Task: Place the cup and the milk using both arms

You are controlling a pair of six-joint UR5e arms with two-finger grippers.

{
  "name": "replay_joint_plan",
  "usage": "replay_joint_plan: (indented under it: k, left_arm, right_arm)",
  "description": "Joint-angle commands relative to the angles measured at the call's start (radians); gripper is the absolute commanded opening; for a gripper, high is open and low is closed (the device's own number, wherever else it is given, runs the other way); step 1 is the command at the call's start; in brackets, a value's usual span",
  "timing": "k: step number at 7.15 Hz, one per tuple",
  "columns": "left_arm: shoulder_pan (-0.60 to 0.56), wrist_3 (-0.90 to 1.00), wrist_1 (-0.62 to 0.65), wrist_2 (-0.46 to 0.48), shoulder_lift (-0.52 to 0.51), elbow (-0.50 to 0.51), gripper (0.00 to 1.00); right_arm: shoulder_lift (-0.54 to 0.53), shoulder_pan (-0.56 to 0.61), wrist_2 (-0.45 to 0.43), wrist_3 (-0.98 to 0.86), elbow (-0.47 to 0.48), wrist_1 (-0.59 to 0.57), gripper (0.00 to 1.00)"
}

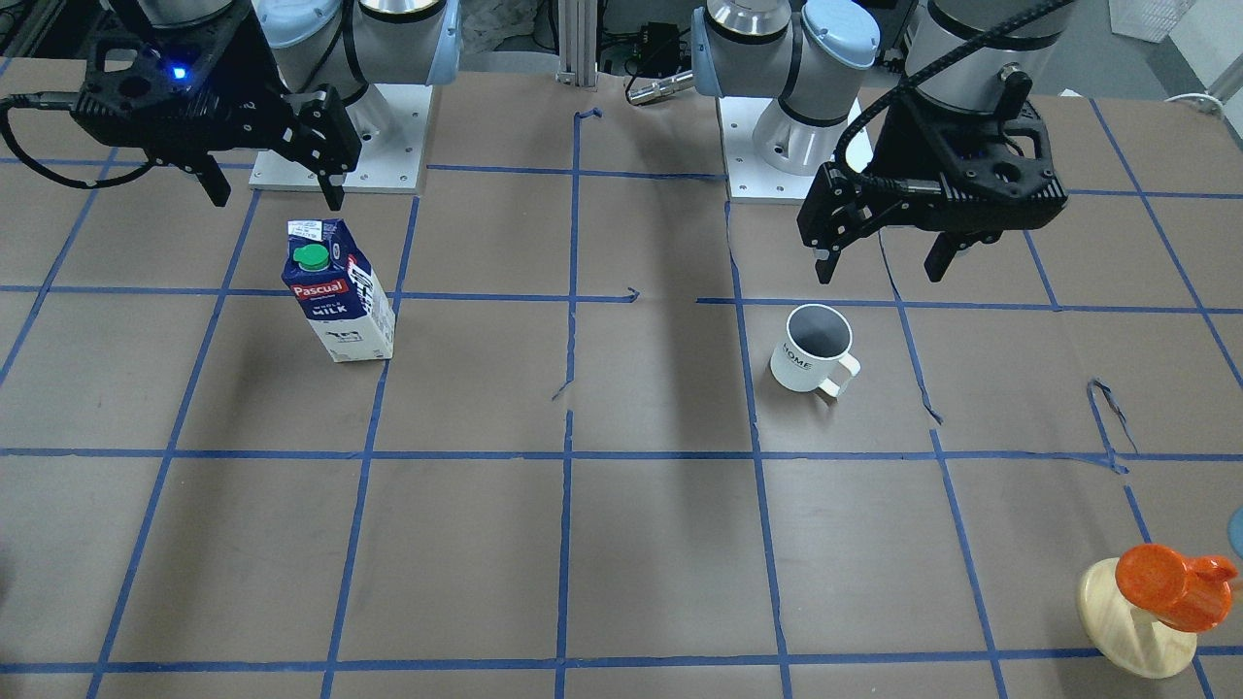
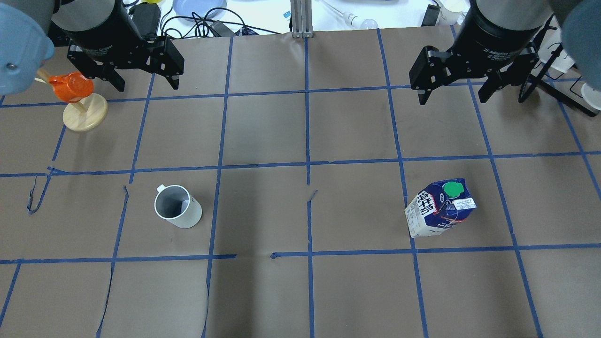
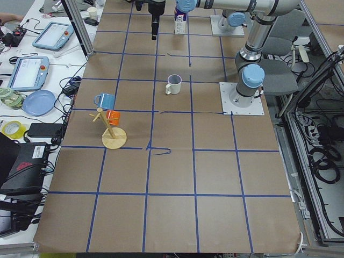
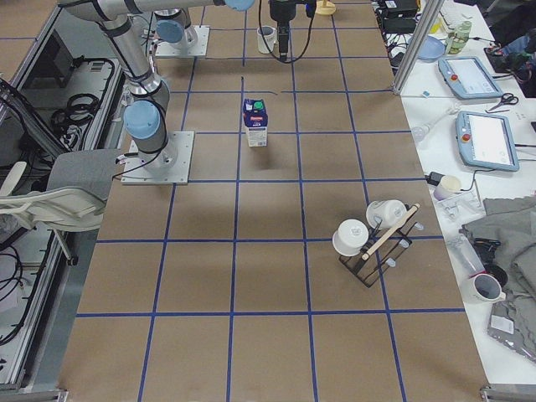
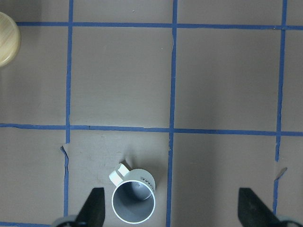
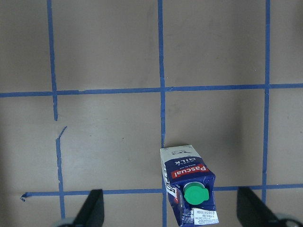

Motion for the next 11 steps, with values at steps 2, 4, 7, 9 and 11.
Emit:
replay_joint_plan:
  k: [2,4,7,9,11]
  left_arm:
    - [0.002,0.034,-0.007,-0.002,-0.002,0.001,1.00]
    - [-0.001,0.025,-0.020,0.000,0.006,-0.006,1.00]
    - [0.002,0.021,-0.056,0.003,0.009,-0.003,1.00]
    - [-0.004,0.021,-0.062,0.003,0.005,-0.008,1.00]
    - [-0.004,0.021,-0.062,0.000,0.000,-0.009,1.00]
  right_arm:
    - [0.000,0.000,0.000,0.001,0.007,0.001,1.00]
    - [0.000,-0.002,0.000,0.000,0.007,0.001,1.00]
    - [0.000,-0.002,0.001,0.000,0.007,0.001,1.00]
    - [0.000,0.000,0.000,0.000,0.007,0.001,1.00]
    - [0.000,0.000,0.001,0.000,0.007,0.002,1.00]
